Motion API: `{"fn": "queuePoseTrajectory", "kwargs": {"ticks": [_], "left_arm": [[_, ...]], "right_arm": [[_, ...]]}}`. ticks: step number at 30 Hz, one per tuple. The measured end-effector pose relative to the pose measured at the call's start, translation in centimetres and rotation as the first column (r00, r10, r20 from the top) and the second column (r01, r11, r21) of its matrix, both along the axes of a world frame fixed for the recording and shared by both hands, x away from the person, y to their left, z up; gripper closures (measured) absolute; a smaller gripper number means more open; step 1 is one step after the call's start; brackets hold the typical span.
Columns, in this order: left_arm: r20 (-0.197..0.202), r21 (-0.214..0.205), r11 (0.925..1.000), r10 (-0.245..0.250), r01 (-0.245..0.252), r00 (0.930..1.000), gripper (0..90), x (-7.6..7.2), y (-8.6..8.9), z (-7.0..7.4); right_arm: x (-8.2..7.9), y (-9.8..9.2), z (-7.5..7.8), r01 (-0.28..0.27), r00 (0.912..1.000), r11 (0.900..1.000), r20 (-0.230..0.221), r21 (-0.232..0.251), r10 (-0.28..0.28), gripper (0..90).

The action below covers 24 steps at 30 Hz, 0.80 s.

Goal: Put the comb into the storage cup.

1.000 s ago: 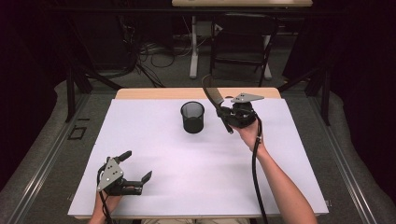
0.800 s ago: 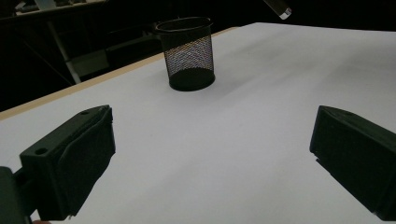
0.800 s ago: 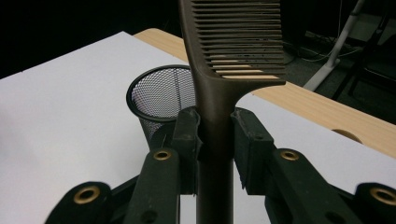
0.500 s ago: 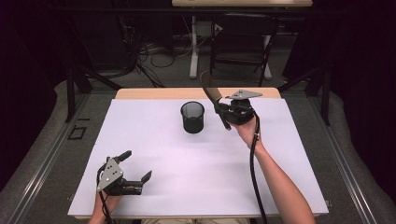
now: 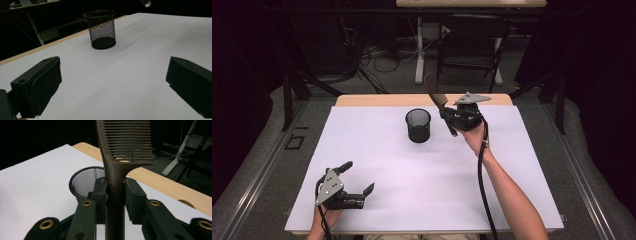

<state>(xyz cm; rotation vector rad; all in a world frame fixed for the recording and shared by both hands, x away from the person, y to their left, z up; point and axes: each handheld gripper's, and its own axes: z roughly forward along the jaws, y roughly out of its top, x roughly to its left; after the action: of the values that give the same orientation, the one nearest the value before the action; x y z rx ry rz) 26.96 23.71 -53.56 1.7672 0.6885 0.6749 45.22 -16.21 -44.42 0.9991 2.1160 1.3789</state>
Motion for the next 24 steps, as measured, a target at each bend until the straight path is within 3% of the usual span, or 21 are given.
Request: {"fn": "queuePoseTrajectory", "kwargs": {"ticks": [24], "left_arm": [[0.002, -0.007, 1.0, 0.006, -0.006, 1.0, 0.3, 0.0, 0.1, 0.0]], "right_arm": [[1.0, 1.2, 1.3, -0.013, 0.9998, 0.9999, 0.018, 0.004, 0.013, 72.8]]}}
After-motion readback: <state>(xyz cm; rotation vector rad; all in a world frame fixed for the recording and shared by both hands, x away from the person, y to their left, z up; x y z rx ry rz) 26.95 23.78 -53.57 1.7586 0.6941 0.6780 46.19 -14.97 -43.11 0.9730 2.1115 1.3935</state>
